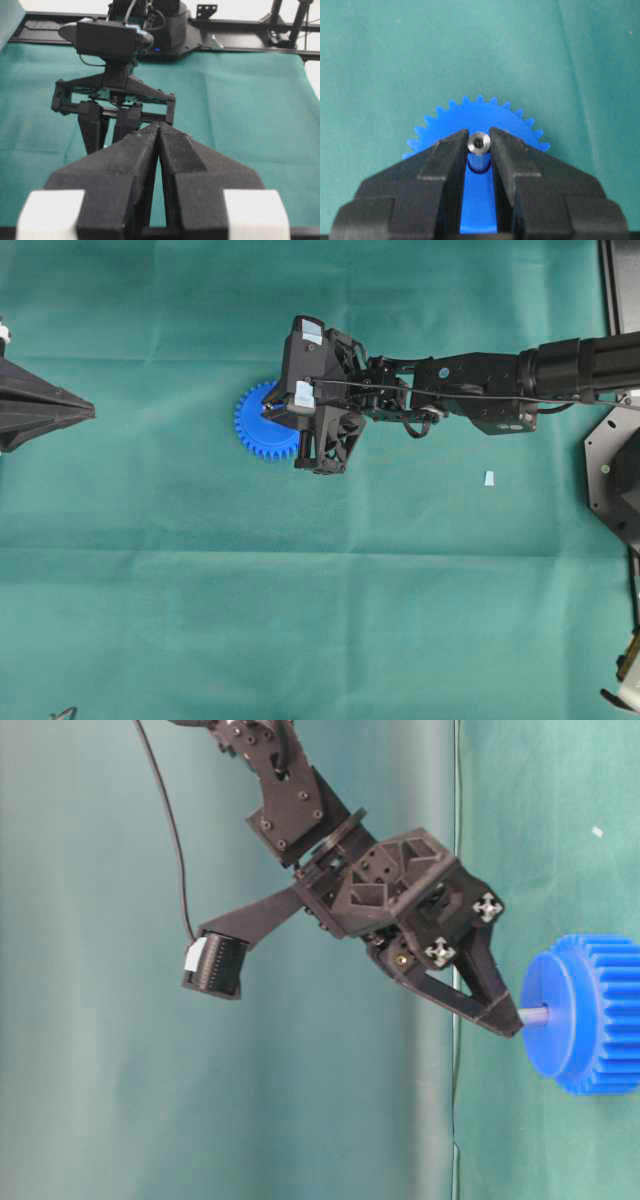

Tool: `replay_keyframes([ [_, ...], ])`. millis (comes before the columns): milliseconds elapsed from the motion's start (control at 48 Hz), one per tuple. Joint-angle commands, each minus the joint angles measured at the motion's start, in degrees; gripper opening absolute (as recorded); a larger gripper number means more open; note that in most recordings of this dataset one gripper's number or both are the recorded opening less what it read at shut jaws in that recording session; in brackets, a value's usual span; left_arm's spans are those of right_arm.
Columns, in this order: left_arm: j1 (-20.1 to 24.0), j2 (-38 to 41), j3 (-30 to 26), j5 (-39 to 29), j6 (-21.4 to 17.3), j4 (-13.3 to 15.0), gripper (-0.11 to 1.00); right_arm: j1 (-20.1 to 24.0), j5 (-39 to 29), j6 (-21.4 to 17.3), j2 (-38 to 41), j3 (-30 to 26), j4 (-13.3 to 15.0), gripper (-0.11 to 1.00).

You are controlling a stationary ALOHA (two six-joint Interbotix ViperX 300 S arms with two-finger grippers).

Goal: Insert the shaft into the center hole of the gear.
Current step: 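Lower the right gripper to push the shaft into the gear hole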

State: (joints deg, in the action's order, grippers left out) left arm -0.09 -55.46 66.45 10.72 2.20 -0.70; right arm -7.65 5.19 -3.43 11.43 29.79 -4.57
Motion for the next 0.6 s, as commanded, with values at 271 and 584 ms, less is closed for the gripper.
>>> replay_keyframes([
  [271, 0.00, 0.18, -1.49, 0.18, 0.00, -0.09, 0.00, 0.09, 0.88, 0.00, -0.62, 0.18, -0.18, 0.17],
  [584, 0.00, 0.26, -1.49, 0.18, 0.00, -0.09, 0.00, 0.09, 0.62, 0.09, -0.35, 0.44, -0.18, 0.17],
])
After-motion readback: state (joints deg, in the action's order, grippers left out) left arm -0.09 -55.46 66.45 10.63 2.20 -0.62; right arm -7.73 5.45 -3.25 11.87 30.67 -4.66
